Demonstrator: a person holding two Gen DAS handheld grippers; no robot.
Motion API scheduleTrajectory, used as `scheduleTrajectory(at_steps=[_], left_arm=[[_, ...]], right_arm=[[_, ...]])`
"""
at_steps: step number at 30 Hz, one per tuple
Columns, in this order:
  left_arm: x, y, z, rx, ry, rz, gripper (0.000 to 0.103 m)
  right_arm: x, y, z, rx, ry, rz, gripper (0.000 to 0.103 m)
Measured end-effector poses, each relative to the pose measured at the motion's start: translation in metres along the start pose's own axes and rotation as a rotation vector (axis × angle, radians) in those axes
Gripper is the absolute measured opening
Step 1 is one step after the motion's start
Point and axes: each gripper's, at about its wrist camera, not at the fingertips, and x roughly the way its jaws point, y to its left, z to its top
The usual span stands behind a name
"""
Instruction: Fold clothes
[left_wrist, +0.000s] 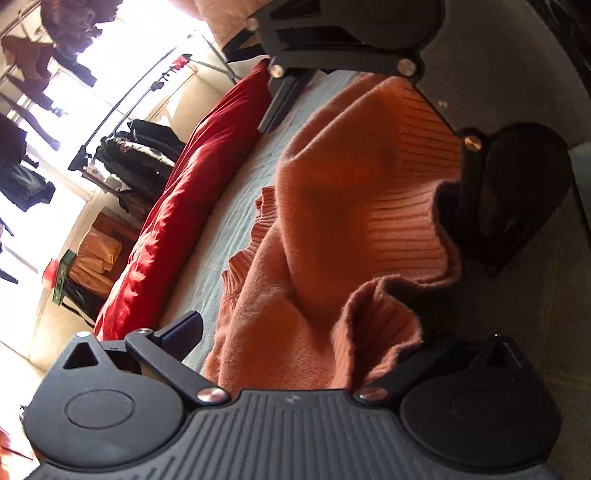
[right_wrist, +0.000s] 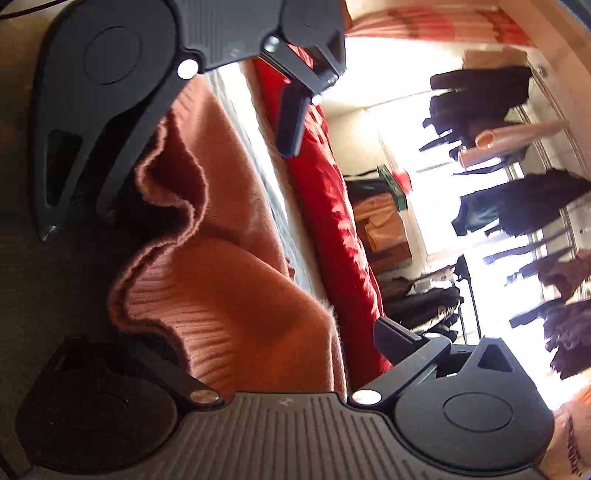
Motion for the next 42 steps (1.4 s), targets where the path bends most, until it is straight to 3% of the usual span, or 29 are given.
scheduleTrajectory(at_steps=[2,7,10,12,15,22,24,27,31,33,35,37,42], left_arm=[[-0.001,-0.008,-0.005,0.077,-0.006,-0.009,0.103],[0.002,-0.024,-0.009,0.13,0.034,-0.068,0.094],[0.008,-0.034,-0.008,0.163,0.038,-0.055,0.094],[0.011,-0.034,-0.007,0.141,0.051,-0.056,0.094],[0.012,-0.037,-0.007,0.128,0.058,-0.048,0.093],[-0.001,-0.058,-0.01,0.228,0.03,-0.046,0.055],[-0.002,-0.063,-0.011,0.257,0.019,-0.043,0.052],[-0.002,-0.065,-0.013,0.278,-0.001,-0.044,0.049],[-0.004,-0.078,-0.02,0.407,-0.051,-0.026,0.03],[-0.004,-0.076,-0.02,0.36,-0.035,-0.039,0.024],[-0.003,-0.064,-0.016,0.232,0.011,-0.071,0.024],[-0.001,-0.06,-0.011,0.198,0.034,-0.088,0.024],[0.003,-0.041,-0.009,0.143,0.043,-0.154,0.027]], right_arm=[[-0.005,0.003,-0.005,-0.032,-0.029,0.022,0.103],[-0.018,0.01,-0.014,-0.097,-0.086,0.065,0.102],[-0.021,0.02,-0.014,-0.142,-0.127,0.095,0.092],[-0.021,0.022,-0.015,-0.133,-0.129,0.12,0.082],[-0.02,0.022,-0.015,-0.101,-0.11,0.154,0.076],[-0.023,0.027,-0.011,-0.053,-0.048,0.2,0.053],[-0.023,0.026,-0.011,-0.038,-0.038,0.206,0.047],[-0.02,0.023,-0.006,-0.017,-0.015,0.22,0.044],[-0.016,0.018,-0.002,0.016,-0.001,0.243,0.044],[-0.018,0.017,-0.001,0.019,0.004,0.238,0.042],[-0.021,0.018,0.002,0.036,0.024,0.242,0.038],[-0.023,0.019,0.004,0.045,0.039,0.252,0.034],[-0.007,-0.018,0.004,0.132,0.059,0.43,0.034]])
